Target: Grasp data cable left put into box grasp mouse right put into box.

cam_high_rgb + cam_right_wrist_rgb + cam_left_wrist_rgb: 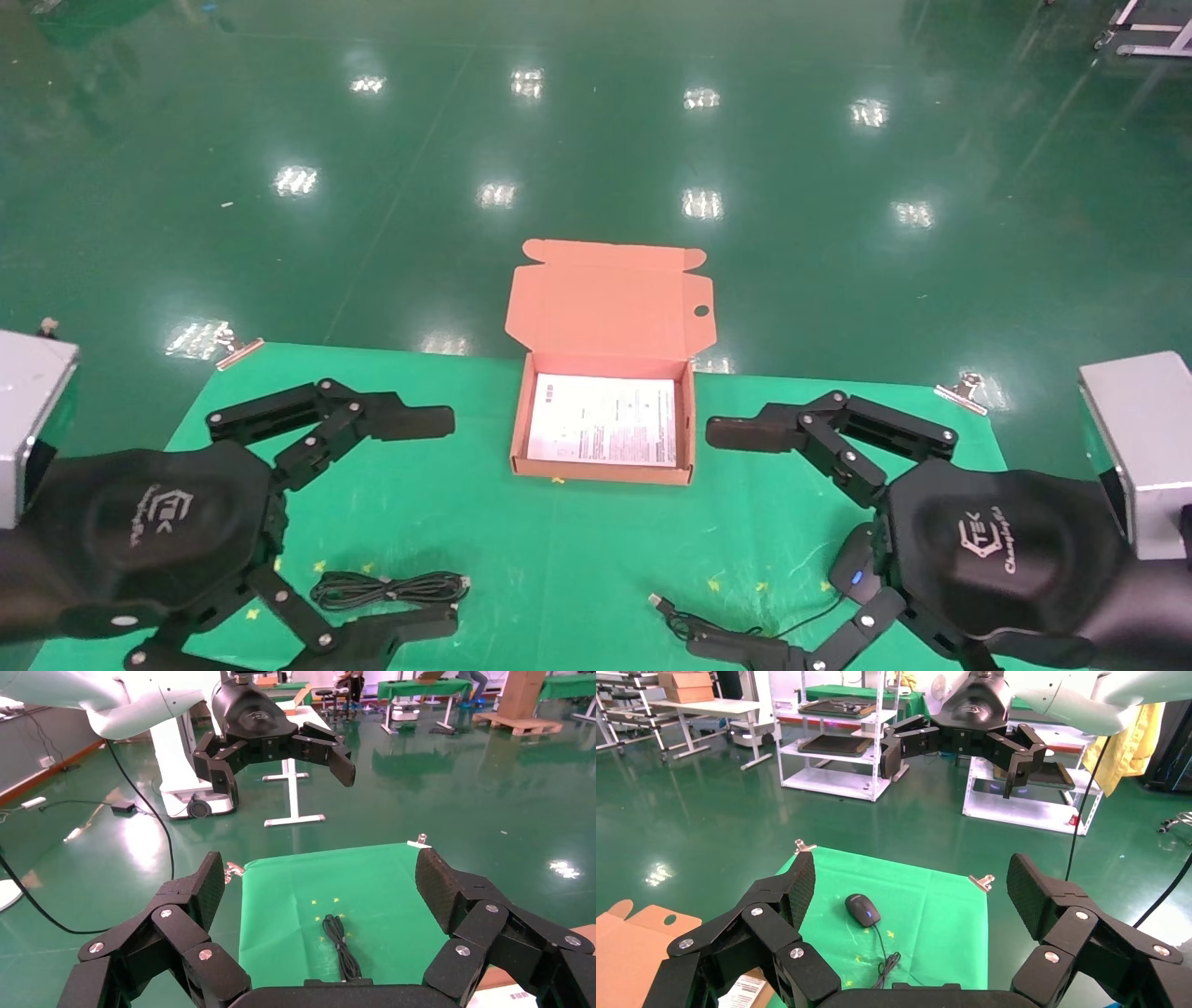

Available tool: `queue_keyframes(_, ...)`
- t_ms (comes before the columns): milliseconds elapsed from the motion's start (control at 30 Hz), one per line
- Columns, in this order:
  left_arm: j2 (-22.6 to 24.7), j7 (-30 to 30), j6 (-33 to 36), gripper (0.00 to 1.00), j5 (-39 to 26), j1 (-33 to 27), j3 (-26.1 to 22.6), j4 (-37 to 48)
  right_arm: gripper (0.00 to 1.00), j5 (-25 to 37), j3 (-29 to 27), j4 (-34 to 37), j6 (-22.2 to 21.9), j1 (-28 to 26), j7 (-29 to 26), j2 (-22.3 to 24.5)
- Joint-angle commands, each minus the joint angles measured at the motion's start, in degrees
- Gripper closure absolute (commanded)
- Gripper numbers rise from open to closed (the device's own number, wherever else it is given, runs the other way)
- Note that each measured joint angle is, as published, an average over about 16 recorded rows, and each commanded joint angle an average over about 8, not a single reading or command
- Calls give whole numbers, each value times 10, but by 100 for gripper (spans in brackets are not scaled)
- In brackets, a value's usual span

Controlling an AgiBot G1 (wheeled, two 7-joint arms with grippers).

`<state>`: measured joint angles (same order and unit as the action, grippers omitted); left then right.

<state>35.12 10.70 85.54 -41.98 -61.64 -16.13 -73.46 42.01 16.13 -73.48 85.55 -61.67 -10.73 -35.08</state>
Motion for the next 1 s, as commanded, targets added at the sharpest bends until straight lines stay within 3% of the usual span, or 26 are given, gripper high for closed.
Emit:
queue_keyframes(33, 0, 0, 0, 0, 0, 0, 0, 0, 0, 0, 0, 0, 0, 0, 0, 0)
queue_keyframes(667, 1, -3, 2, 0, -8, -3, -4, -3, 0, 8, 2, 0, -2, -1, 0, 2)
queue_keyframes(833, 2, 0, 4, 0, -43, -14, -20, -9, 0, 54, 14, -14, 1, -19, 11, 10)
queue_keyframes(1000, 4, 14, 7, 0, -113, -46, -50, -16, 0, 144, 43, -33, 19, -63, 48, 12)
